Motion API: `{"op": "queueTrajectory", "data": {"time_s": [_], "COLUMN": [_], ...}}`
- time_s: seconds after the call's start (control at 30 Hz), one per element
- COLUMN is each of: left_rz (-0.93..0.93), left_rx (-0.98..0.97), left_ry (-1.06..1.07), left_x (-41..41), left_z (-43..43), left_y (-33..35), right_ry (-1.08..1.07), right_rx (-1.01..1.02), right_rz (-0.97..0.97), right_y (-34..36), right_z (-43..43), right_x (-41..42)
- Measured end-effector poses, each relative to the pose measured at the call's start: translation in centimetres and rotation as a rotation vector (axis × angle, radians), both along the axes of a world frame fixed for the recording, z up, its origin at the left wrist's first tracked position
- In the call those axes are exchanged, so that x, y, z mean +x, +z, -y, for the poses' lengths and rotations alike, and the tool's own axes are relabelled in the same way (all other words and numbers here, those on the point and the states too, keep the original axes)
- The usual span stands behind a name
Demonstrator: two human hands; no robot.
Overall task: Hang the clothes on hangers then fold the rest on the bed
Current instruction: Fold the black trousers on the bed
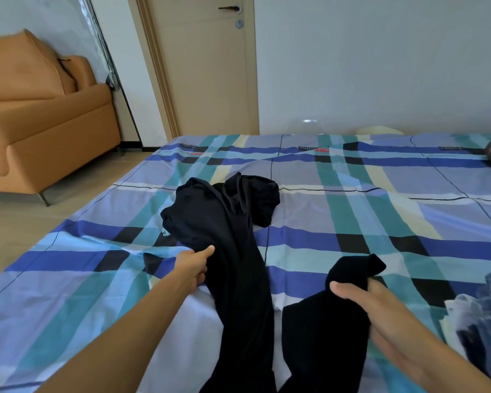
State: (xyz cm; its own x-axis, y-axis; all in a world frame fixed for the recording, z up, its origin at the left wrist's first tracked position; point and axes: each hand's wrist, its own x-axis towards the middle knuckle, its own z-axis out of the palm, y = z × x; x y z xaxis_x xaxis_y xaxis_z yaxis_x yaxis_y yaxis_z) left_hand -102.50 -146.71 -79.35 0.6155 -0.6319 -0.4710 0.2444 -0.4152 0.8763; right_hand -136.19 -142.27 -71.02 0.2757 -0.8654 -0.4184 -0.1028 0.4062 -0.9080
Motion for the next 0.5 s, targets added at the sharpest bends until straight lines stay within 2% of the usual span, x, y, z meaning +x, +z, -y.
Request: {"op": "queueTrajectory", "data": {"time_s": [0.07, 0.13, 0.2, 0.27, 0.3, 0.33, 0.4, 0.43, 0.5], "left_rz": [0.058, 0.314, 0.583, 0.836, 0.948, 0.998, 0.941, 0.874, 0.764], "left_rx": [-0.079, -0.227, -0.466, -0.714, -0.827, -0.928, -1.01, -0.963, -0.745], "left_ry": [-0.052, -0.045, -0.107, -0.35, -0.517, -0.721, -1.128, -1.298, -1.518], "left_x": [-1.0, -2.4, -4.8, -7.7, -9.1, -10.5, -13.0, -14.3, -16.1], "left_z": [0.3, 0.4, -0.3, -1.8, -2.7, -3.7, -5.6, -6.4, -7.7], "left_y": [1.5, 3.6, 6.4, 9.0, 9.9, 10.5, 10.6, 9.3, 6.7], "right_ry": [-0.002, -0.034, -0.114, -0.224, -0.249, -0.246, -0.213, -0.155, 0.02], "right_rx": [-0.018, -0.071, -0.174, -0.285, -0.319, -0.316, -0.22, -0.176, -0.143], "right_rz": [-0.038, -0.139, -0.31, -0.45, -0.398, -0.262, 0.077, 0.178, 0.168], "right_y": [-0.1, -0.3, -0.7, -0.4, 0.0, 0.5, 0.8, 0.7, 0.3], "right_z": [0.5, 1.6, 2.8, 3.6, 3.8, 3.7, 4.1, 4.0, 3.1], "right_x": [-0.1, -0.3, -0.6, -0.9, -1.1, -1.3, -1.9, -2.0, -1.7]}}
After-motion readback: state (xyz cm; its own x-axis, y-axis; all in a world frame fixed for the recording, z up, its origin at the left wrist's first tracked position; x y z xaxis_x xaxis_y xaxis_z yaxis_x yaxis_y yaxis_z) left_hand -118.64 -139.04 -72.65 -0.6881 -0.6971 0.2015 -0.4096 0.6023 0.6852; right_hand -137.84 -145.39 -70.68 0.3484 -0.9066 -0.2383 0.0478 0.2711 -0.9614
